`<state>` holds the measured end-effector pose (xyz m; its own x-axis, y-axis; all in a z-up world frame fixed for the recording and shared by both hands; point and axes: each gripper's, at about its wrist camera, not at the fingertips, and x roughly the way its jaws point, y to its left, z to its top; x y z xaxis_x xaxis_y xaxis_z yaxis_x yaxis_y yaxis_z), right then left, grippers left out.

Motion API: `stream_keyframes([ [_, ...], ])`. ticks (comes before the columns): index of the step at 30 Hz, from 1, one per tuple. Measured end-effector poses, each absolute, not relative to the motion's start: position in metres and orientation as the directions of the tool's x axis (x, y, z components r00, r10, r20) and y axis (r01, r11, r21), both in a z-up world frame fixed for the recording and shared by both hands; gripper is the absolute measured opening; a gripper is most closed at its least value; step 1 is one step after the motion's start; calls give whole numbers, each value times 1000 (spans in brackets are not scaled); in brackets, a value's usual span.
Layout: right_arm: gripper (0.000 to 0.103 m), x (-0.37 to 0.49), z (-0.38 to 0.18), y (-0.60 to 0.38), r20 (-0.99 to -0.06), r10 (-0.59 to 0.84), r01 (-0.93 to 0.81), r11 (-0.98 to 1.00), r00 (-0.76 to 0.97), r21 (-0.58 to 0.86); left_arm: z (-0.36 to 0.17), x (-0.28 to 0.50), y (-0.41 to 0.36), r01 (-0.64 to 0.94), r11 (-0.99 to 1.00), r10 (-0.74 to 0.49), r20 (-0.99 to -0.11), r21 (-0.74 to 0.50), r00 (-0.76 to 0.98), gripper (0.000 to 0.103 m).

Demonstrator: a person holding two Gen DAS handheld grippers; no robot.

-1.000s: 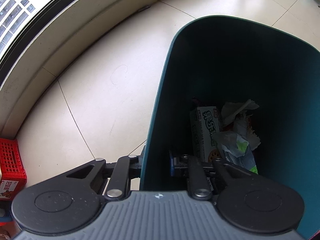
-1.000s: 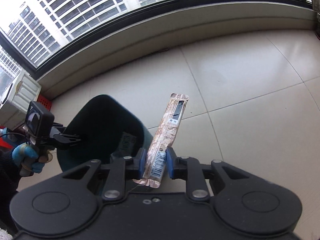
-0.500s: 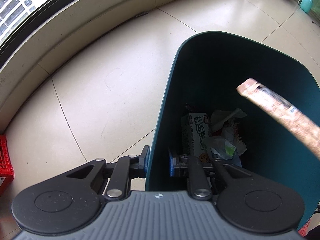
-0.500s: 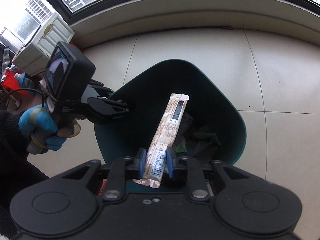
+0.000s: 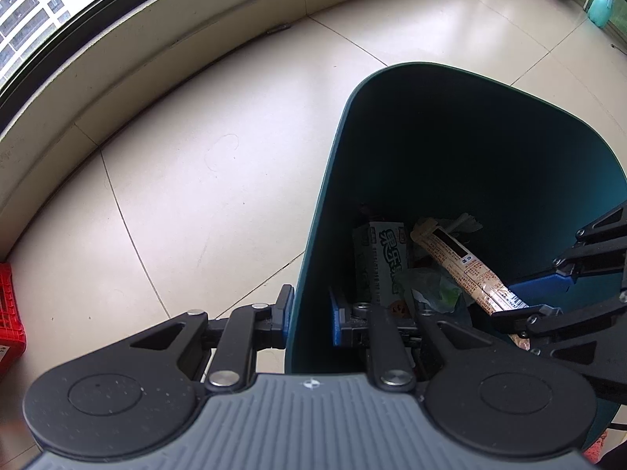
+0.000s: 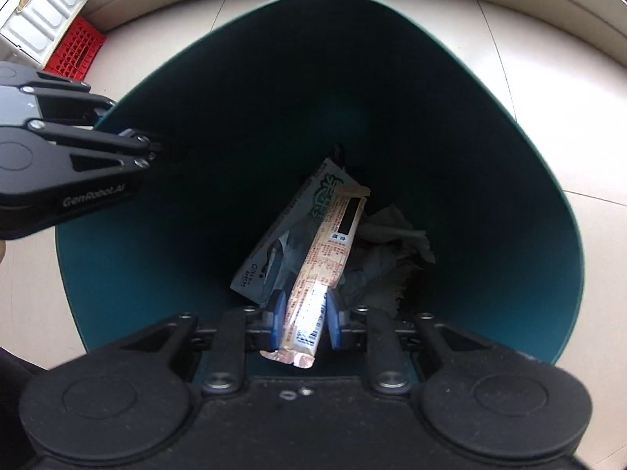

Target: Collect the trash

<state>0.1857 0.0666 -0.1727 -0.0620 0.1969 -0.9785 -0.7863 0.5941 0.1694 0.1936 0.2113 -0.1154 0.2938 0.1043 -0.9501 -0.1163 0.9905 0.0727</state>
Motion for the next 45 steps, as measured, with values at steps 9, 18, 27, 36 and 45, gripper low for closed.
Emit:
stream_keyframes([
  [9,28,183,-173,63,-972,225,-744,638,-67,199,-122,192,206,-40,998,65,-951,56,303,18],
  [18,29,172,-149,55,-956,292,-622,753,27,213,-130,199,209,103,994,-9,-952,24,306,18],
  [27,34,158,-136,40,-950,279,-467,865,142,184,-129,193,202,245,968,-35,-945,47,324,18],
  [36,55,118,-115,33,-897,331,-483,861,294,160,-116,170,199,198,973,22,-907,116,420,18],
  [45,64,84,-86,-1,-822,389,-480,862,416,165,-98,135,193,106,984,74,-868,143,492,19],
])
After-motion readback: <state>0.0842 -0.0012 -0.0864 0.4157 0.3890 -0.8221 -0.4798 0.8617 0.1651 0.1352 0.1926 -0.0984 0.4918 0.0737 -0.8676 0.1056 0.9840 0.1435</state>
